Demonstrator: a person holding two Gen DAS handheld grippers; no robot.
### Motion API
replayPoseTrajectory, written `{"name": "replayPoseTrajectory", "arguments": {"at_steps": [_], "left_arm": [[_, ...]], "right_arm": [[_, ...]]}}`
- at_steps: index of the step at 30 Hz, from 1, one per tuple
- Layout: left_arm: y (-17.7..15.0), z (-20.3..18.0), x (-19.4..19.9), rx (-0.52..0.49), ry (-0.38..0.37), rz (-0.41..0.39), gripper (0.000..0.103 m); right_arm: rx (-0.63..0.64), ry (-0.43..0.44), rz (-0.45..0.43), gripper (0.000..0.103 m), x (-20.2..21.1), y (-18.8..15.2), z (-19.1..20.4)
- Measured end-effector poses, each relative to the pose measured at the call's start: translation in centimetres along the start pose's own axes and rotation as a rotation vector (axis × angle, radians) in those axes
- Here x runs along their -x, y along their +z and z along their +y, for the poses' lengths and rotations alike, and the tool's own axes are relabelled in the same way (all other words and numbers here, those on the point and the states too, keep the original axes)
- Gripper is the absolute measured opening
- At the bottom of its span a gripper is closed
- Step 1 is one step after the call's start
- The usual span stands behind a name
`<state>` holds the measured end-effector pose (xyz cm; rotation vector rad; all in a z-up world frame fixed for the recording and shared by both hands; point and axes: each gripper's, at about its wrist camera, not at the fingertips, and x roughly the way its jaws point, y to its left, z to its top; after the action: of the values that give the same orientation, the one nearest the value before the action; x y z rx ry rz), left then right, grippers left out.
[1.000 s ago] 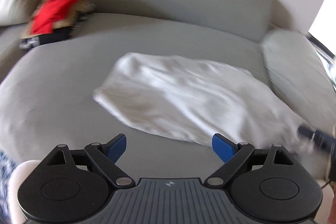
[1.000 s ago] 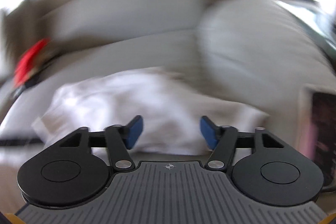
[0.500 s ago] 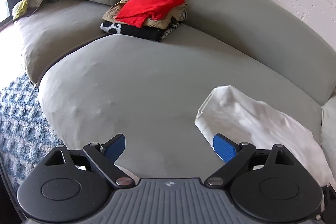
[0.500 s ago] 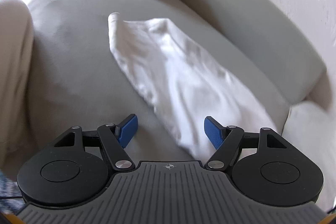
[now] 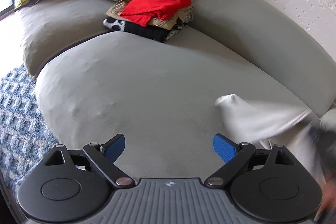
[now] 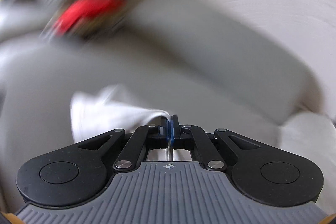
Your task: Fold clothes
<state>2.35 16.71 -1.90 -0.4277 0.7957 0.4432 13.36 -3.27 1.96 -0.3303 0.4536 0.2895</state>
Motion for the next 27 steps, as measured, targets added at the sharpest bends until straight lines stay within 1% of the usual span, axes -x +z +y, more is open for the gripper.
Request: {"name": "replayPoseTrajectory", "arguments": {"at_steps": [2,4,5,6,7,8,9,10,12,13,16,18,19,20,21,23,25,26,27], "left_arm": [[0.1,-1.2,0.0,-0.041,-0.053,-0.001,0.091],[0.1,-2.6,0.0,-0.083,-0.109,-0.001,0.092],[0.1,-3.4,0.0,-0.106,-0.147,0.002,0.092],[-0.1,-4.2,-0.2,-0.123,-0.187,0.013,0.093],[-0.3,-5.0,-0.6,-0.136,-0.23,0.033,0.093],[-0.5,-5.8,-1.1,-0.147,-0.267,0.06,0.093],[-0.8,-6.6,-1.7,-0.152,-0.293,0.098,0.092],[-1.2,-7.3,-2.2,-0.161,-0.315,0.133,0.092],[-2.0,-8.7,-3.3,-0.19,-0.346,0.184,0.087],[-2.3,-9.4,-3.7,-0.2,-0.363,0.2,0.086],[-3.0,-10.7,-5.3,-0.184,-0.435,0.225,0.081],[-3.2,-11.3,-6.9,-0.16,-0.469,0.253,0.073],[-3.3,-11.6,-7.6,-0.156,-0.484,0.267,0.071],[-3.5,-12.0,-8.2,-0.164,-0.496,0.278,0.066],[-3.7,-12.5,-8.6,-0.173,-0.503,0.29,0.061],[-4.0,-13.4,-9.0,-0.204,-0.526,0.298,0.057],[-4.2,-14.2,-9.2,-0.234,-0.549,0.297,0.056],[-4.2,-14.5,-9.3,-0.231,-0.548,0.291,0.053],[-4.1,-14.7,-9.5,-0.226,-0.548,0.288,0.043]], "right_arm": [[-0.177,-0.159,-0.068,0.001,0.6,2.7,-6.3],[-0.309,-0.348,-0.095,0.001,0.9,3.7,-12.4],[-0.374,-0.437,-0.078,0.002,0.9,3.7,-15.5],[-0.425,-0.506,-0.035,0.004,0.8,3.3,-18.2],[-0.451,-0.556,0.044,0.021,0.4,2.4,-20.5],[-0.469,-0.6,0.135,0.041,-0.1,1.4,-22.7],[-0.48,-0.602,0.206,0.046,0.0,0.3,-24.1],[-0.496,-0.57,0.24,0.046,0.5,-1.0,-24.9],[-0.554,-0.484,0.273,0.051,2.9,-3.8,-25.1],[-0.585,-0.439,0.288,0.055,4.2,-5.2,-25.2],[-0.699,-0.277,0.286,0.059,8.8,-8.6,-23.9],[-0.761,-0.198,0.276,0.061,11.2,-10.1,-22.8],[-0.79,-0.162,0.271,0.061,12.3,-10.8,-22.3],[-0.819,-0.126,0.265,0.061,13.4,-11.5,-21.7],[-0.843,-0.098,0.262,0.062,14.0,-12.6,-21.2],[-0.885,-0.064,0.264,0.062,15.0,-14.1,-20.3],[-0.928,-0.046,0.268,0.062,15.5,-14.9,-19.8],[-0.944,-0.042,0.274,0.062,15.8,-15.5,-19.7],[-0.959,-0.041,0.281,0.062,15.8,-15.8,-19.6]]}}
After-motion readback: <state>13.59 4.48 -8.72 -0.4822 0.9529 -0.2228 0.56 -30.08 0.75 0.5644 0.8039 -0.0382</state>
